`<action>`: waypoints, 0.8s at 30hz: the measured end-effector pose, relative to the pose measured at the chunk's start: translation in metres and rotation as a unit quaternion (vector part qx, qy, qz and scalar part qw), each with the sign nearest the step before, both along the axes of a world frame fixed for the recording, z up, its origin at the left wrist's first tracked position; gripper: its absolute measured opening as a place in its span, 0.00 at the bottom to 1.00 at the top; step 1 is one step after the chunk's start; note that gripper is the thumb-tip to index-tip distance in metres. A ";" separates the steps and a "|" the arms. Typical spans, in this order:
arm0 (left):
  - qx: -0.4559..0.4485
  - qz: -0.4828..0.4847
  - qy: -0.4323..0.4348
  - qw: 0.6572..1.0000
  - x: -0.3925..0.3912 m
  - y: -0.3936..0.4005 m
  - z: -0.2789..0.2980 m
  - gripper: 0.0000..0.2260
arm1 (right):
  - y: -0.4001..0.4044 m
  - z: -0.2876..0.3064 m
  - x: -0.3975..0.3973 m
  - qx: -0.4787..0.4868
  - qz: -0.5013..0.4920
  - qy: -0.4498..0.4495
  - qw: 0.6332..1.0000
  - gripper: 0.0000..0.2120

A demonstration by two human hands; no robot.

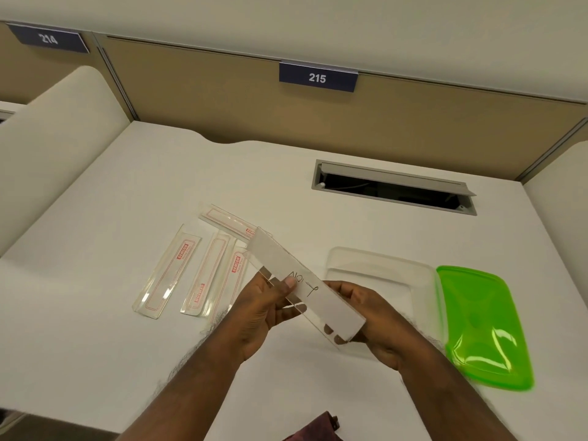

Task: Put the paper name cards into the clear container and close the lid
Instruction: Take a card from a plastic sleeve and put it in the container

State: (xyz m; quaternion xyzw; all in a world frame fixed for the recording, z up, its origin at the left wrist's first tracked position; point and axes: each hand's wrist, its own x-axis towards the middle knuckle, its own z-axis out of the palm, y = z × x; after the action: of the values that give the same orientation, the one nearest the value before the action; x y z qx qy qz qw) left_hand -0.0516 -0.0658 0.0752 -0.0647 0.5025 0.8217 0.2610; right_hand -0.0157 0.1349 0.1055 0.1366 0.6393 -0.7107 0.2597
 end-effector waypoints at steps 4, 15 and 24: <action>0.004 0.017 0.010 1.000 -0.002 0.004 0.010 0.27 | 0.021 0.005 0.010 -0.013 -0.042 0.024 0.999 0.24; -0.218 -0.219 0.131 0.942 -0.007 0.019 0.051 0.12 | 0.048 0.040 -0.002 0.117 -0.043 0.197 0.972 0.30; -0.278 -0.364 0.165 0.874 -0.023 0.020 0.079 0.14 | 0.064 0.048 -0.004 0.111 0.053 0.158 0.980 0.17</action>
State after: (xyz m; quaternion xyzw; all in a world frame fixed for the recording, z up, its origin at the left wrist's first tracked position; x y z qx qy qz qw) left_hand -0.0750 -0.0461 0.1546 0.1896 0.7341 0.4938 0.4257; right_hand -0.0200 0.1991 0.1535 0.0167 0.7533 -0.6334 0.1763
